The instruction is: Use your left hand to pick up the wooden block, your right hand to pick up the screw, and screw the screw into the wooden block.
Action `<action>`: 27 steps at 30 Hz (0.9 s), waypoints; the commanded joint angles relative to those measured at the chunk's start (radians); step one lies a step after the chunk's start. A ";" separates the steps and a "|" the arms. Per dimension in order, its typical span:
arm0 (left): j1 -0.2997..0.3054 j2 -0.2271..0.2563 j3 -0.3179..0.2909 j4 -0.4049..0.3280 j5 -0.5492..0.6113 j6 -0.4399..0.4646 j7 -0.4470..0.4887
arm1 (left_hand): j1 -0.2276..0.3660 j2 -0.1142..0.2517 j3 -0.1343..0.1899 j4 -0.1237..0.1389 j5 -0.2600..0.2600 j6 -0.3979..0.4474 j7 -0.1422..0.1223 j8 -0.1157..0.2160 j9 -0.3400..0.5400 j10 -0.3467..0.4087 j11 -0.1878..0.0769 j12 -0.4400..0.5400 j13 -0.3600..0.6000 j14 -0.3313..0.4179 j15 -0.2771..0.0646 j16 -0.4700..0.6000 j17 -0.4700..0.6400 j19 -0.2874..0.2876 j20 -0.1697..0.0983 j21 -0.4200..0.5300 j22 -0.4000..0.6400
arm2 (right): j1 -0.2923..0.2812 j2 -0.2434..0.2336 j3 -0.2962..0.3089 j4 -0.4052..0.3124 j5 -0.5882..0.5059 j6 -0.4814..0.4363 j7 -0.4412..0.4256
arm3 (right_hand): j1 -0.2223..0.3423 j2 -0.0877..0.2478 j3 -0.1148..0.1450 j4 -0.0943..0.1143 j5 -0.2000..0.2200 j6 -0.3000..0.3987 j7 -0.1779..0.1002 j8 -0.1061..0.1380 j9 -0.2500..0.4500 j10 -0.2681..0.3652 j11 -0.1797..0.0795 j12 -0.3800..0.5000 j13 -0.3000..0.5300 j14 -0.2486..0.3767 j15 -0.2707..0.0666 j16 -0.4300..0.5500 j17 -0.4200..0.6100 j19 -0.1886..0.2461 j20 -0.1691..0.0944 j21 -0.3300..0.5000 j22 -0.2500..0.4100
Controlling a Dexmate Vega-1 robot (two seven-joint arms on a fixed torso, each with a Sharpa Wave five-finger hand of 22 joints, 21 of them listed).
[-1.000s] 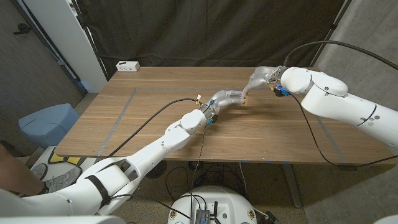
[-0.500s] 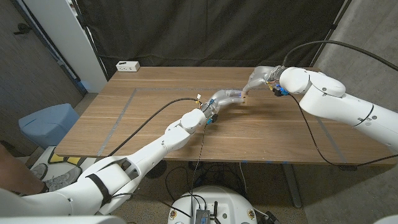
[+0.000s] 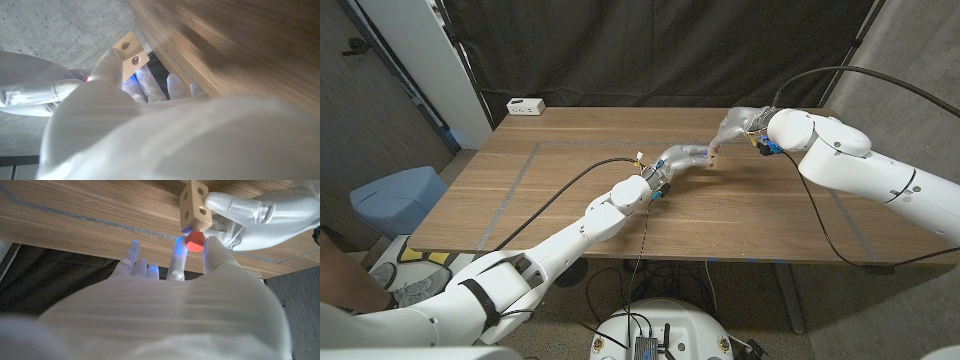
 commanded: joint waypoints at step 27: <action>-0.019 -0.018 -0.004 0.055 -0.013 -0.027 -0.014 | 0.002 0.010 0.004 0.006 0.007 0.039 0.001 0.007 0.004 0.011 -0.002 0.005 0.005 0.021 -0.058 0.003 0.002 0.006 0.000 0.004 0.006 | 0.058 0.051 -0.098 0.030 -0.161 -0.045 0.037 | -0.007 0.013 -0.006 0.022 0.000 0.081 -0.011 0.049 0.005 0.077 -0.029 0.011 0.004 0.059 -0.061 0.013 0.004 0.049 -0.032 0.010 0.004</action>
